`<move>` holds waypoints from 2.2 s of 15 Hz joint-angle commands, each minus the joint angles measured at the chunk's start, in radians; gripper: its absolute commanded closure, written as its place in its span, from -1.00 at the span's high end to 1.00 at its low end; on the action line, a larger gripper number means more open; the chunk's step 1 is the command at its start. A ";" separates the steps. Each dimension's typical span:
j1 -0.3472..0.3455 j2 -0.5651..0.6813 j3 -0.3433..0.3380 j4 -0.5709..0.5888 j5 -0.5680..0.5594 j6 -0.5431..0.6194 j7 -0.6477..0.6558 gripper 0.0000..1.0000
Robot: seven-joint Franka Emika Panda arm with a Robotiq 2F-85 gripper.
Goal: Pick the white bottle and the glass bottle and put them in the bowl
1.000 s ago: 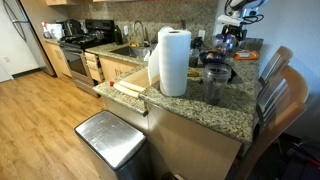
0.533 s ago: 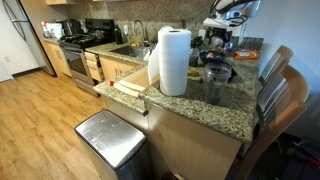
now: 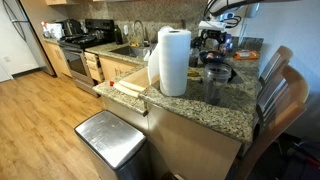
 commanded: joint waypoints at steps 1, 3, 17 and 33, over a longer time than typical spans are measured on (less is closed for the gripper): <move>0.017 -0.001 0.034 0.034 -0.015 -0.052 -0.145 1.00; 0.033 0.009 0.047 0.075 -0.019 -0.122 -0.221 1.00; 0.070 0.024 0.024 0.154 -0.017 0.081 -0.055 0.94; 0.047 0.119 0.028 0.288 0.032 -0.012 -0.026 1.00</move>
